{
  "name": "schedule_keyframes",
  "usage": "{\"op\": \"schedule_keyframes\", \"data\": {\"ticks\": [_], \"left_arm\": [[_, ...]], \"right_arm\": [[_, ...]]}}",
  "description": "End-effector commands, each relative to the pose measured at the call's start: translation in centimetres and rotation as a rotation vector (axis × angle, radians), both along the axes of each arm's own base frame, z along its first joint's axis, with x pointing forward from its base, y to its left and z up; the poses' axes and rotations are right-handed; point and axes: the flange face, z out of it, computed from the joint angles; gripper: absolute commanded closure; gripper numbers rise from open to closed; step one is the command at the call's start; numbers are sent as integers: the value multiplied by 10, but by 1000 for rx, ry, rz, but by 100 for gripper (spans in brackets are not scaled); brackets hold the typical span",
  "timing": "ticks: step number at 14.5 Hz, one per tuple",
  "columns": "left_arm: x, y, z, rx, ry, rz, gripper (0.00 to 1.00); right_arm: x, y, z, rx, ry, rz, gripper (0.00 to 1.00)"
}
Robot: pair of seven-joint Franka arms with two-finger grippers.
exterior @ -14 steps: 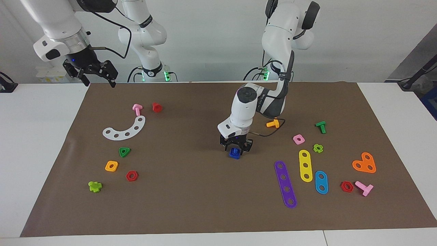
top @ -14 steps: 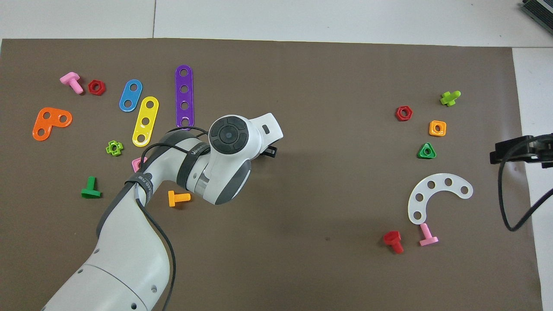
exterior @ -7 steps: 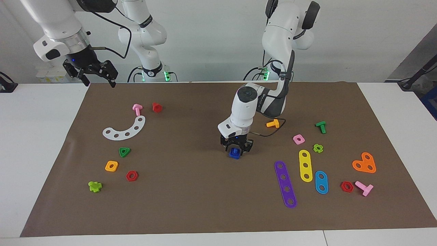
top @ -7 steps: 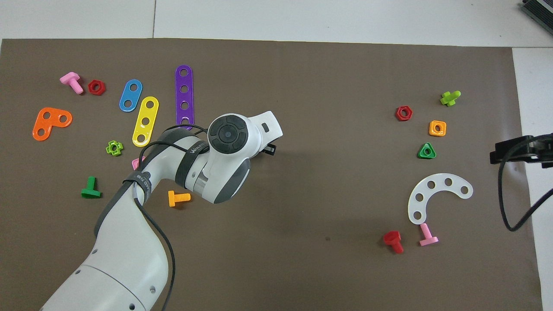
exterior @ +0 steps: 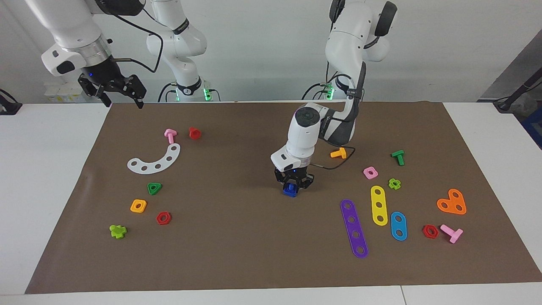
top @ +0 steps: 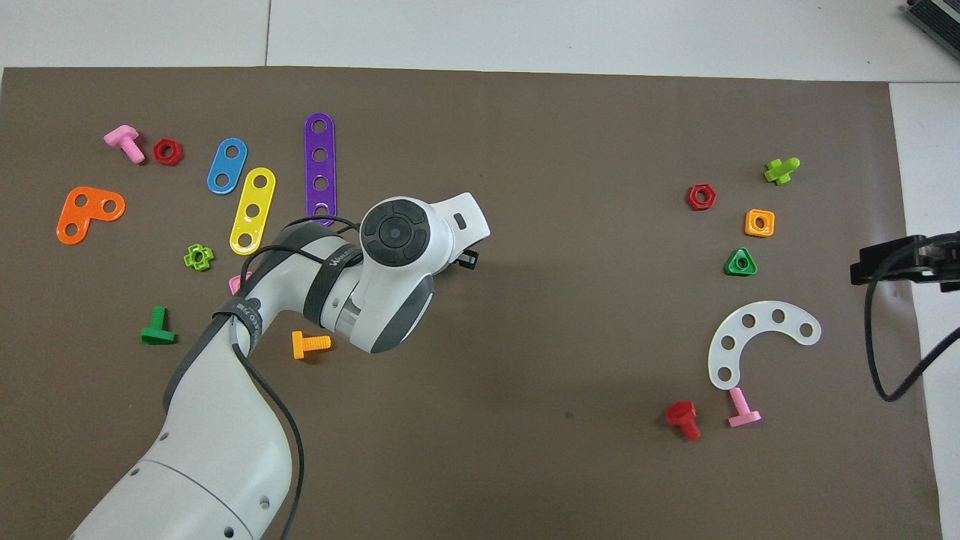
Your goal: Unscrew and place screws in storage area
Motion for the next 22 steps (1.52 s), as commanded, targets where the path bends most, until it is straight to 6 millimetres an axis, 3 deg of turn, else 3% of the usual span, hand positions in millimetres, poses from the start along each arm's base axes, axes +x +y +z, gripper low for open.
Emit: {"op": "schedule_keyframes", "data": {"ticks": [1, 7, 10, 13, 14, 15, 20, 22], "left_arm": [[1, 0, 13, 31, 7, -7, 59], [18, -8, 44, 35, 31, 13, 61], [35, -5, 69, 76, 93, 32, 61], [55, 33, 78, 84, 99, 84, 61], [66, 64, 72, 91, 117, 122, 61], [70, 81, 70, 96, 126, 114, 61], [72, 182, 44, 127, 193, -22, 59], [67, 200, 34, 132, 209, -54, 59]], "right_arm": [[-7, 2, 1, 14, 2, -8, 0], [-7, 2, 1, 14, 2, -8, 0], [-8, 2, 1, 16, 0, -10, 0], [-8, 3, 1, 16, 0, -8, 0], [-7, 2, 1, 16, 1, -10, 0], [-7, 3, 1, 16, 1, -8, 0], [-8, 2, 1, 14, 0, -10, 0], [-8, 2, 1, 14, 0, -8, 0]]}}
